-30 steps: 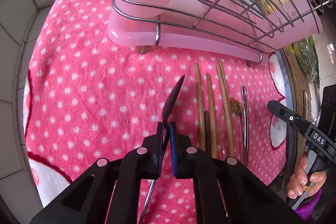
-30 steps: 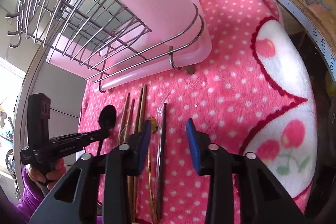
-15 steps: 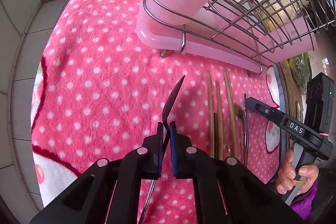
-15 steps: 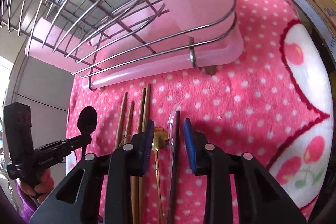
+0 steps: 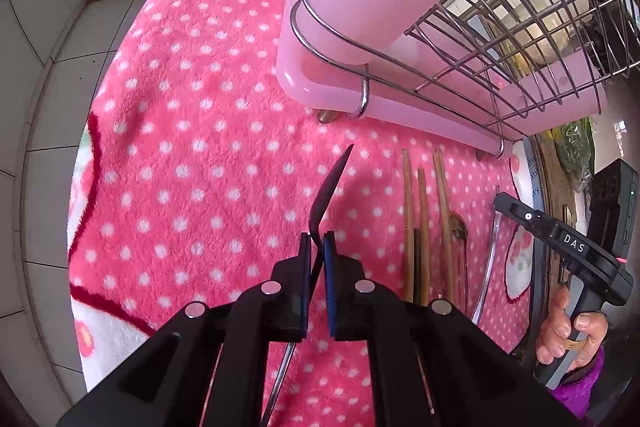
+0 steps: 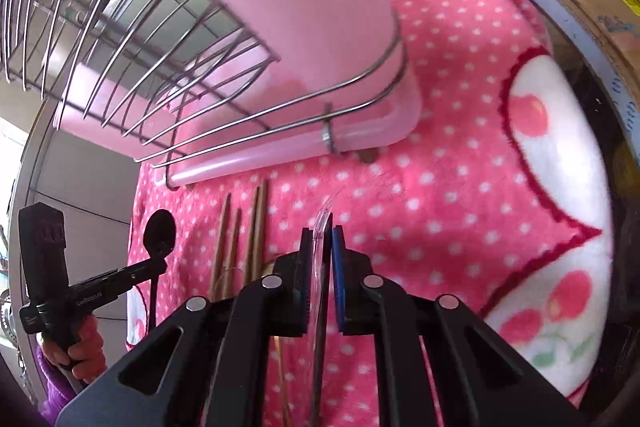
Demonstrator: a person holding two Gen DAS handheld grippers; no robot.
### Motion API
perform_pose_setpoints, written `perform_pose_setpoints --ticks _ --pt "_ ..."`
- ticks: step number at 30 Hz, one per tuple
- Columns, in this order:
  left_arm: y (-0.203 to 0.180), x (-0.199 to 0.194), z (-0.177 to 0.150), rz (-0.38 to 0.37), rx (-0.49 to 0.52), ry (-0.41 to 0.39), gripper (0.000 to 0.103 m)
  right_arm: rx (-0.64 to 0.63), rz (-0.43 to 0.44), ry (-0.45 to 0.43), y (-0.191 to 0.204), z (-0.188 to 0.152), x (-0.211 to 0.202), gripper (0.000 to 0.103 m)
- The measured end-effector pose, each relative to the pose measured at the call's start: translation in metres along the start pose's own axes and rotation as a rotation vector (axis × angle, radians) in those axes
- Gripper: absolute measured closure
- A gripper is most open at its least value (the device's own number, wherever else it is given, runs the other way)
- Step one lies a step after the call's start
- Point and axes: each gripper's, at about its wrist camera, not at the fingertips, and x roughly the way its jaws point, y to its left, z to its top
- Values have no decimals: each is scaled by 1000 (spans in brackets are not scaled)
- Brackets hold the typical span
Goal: Organize utensils
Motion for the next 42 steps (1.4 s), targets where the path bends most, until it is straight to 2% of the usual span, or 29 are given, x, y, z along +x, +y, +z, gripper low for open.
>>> perform_pose_setpoints --ticks 3,11,17,22,25,28,34,36,42 --pt "0 2 0 11 -6 16 97 17 -22 21 -7 5 -1 93" --pt "-5 6 -1 24 -4 21 97 49 30 -5 -23 15 -17 93" --pt "-5 8 3 24 -3 19 97 29 -63 28 -25 10 1 93" --pt "-6 12 2 16 -2 21 97 -46 -142 33 -6 13 15 93" --pt "-6 13 1 12 -6 20 97 -53 -44 37 4 13 13 93" --pt "-4 11 1 13 -5 15 97 -34 -65 12 -2 17 6 93" --pt "-4 13 2 14 7 23 97 -7 -61 56 -14 14 8 93" --pt "-6 15 2 18 10 27 97 -12 -59 68 -1 13 23 93" --pt "-11 21 4 38 32 47 97 -17 -75 97 6 15 32 93"
